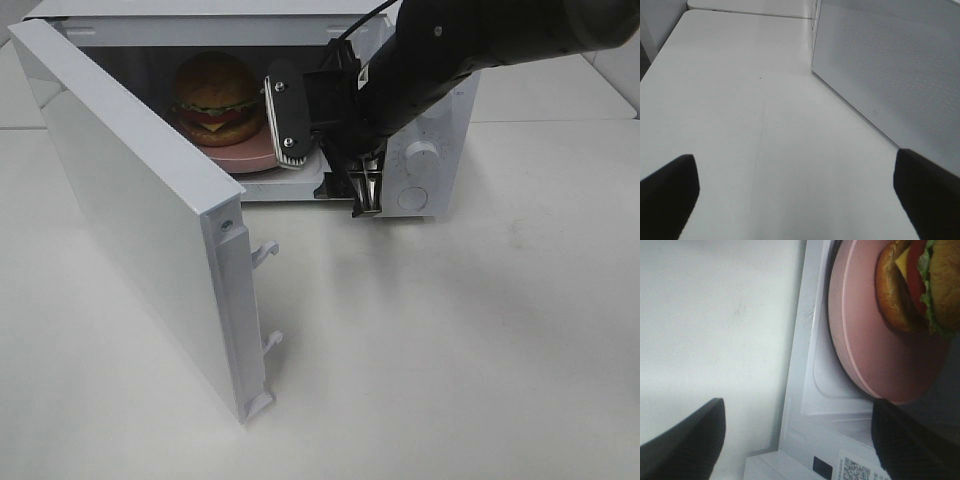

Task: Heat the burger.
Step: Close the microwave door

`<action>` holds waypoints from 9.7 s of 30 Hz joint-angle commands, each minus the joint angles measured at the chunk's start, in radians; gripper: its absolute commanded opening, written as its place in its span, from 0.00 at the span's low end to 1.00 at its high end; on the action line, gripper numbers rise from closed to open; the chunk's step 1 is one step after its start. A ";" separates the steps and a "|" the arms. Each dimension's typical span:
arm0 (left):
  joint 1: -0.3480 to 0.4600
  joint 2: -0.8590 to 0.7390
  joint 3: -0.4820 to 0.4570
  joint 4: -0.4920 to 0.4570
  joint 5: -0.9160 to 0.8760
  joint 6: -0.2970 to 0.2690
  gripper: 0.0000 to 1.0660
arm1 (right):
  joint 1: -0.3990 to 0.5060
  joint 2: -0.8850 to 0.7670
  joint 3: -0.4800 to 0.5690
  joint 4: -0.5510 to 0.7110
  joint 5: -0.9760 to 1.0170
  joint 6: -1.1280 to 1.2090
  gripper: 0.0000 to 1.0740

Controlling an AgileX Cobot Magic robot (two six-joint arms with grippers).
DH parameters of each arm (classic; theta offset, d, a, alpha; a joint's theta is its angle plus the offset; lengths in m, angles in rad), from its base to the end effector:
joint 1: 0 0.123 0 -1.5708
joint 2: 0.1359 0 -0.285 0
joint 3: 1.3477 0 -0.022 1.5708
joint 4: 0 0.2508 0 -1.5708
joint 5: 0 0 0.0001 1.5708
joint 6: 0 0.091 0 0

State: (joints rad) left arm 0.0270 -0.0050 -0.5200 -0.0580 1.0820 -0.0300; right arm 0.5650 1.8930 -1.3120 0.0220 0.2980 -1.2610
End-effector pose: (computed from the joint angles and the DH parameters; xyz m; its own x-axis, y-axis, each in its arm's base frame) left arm -0.0088 -0.0049 0.2812 -0.4523 -0.0694 -0.8892 -0.0072 0.9972 -0.0742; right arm 0.3554 0.2260 0.2143 0.3148 -0.9202 -0.2326 -0.7436 -0.0868 -0.6630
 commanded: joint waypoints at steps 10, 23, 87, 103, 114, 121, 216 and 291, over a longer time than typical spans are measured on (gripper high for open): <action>-0.001 -0.023 0.003 -0.005 -0.015 0.002 0.92 | -0.003 -0.230 0.203 0.005 -0.045 0.080 0.71; -0.001 -0.023 0.003 -0.005 -0.015 0.002 0.92 | -0.003 -0.472 0.403 -0.003 -0.040 0.348 0.71; -0.001 -0.023 0.003 -0.005 -0.015 0.002 0.92 | -0.355 -1.793 0.693 -0.072 0.894 1.349 0.71; -0.001 -0.016 0.003 -0.006 -0.015 0.002 0.92 | -0.423 -1.924 0.787 -0.070 0.738 1.345 0.71; -0.001 -0.016 0.003 -0.005 -0.015 0.002 0.92 | -0.423 -1.924 0.815 -0.061 0.695 1.345 0.71; -0.001 -0.016 0.003 -0.005 -0.015 0.002 0.92 | -0.423 -1.924 0.815 -0.060 0.695 1.345 0.71; 0.002 0.812 0.289 0.024 -1.364 0.016 0.00 | -0.422 -1.924 0.815 -0.053 0.695 1.345 0.71; -0.651 1.773 -0.208 -0.185 -1.847 0.038 0.00 | -0.422 -1.924 0.815 -0.053 0.695 1.346 0.71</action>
State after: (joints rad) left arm -0.6180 1.7670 -0.7140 -0.2310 -0.7730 0.0000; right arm 0.1480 -0.0060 -0.5010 -0.0300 1.0090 0.0830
